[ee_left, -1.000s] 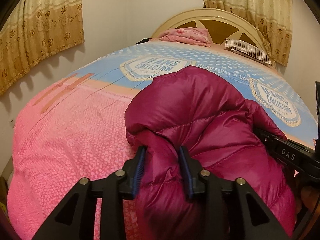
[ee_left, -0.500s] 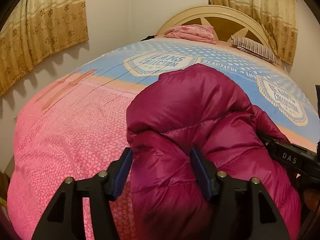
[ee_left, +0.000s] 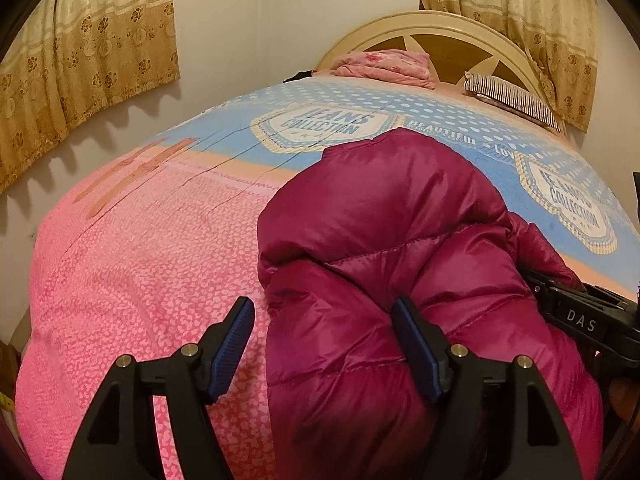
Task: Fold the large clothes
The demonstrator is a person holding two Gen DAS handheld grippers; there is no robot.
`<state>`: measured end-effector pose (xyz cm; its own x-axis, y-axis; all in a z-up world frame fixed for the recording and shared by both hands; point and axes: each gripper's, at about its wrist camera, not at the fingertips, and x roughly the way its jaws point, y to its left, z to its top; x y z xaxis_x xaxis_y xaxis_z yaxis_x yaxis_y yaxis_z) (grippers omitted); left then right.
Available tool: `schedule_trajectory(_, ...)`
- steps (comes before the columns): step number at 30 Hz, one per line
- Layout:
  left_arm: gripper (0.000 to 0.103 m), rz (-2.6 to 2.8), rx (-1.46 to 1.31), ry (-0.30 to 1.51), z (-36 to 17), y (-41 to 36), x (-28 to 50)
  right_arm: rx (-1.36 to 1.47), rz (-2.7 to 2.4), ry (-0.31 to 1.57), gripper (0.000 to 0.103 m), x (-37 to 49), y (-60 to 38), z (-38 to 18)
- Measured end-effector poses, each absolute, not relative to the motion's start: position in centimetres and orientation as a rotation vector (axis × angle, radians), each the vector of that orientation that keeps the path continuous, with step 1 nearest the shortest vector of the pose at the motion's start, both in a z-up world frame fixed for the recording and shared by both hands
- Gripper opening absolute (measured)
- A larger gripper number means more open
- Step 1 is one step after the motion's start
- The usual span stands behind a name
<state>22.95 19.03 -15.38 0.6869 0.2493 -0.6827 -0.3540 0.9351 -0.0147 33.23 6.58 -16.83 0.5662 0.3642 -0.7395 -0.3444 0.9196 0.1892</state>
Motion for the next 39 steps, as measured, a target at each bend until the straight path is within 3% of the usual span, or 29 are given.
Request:
schedule_trajectory(8, 0.073, 0.327, -0.183, 0.675, -12.7, 19.0, 19.9, 0.032, 0.406, 0.82, 0.063, 31.7, 5.7, -14.8)
schedule_trajectory(10, 0.073, 0.317, -0.164, 0.636, -10.8, 18.6, 18.4, 0.032, 0.405, 0.777, 0.075, 30.4, 5.1, -13.2)
schedule_trajectory(17, 0.074, 0.27, -0.113, 0.488, -4.3, 17.5, 11.0, 0.02, 0.391, 0.623, 0.081, 23.5, 2.6, -6.6)
schedule_trajectory(21, 0.08, 0.264, -0.098, 0.42, -2.4, 17.2, 7.3, 0.028, 0.391, 0.517, 0.098, 19.0, 1.6, -4.0)
schedule_trajectory(39, 0.081, 0.243, -0.1, 0.42, -1.6, 16.8, 6.5, -0.005, 0.443, 0.464, 0.098, 14.9, 2.6, -3.0)
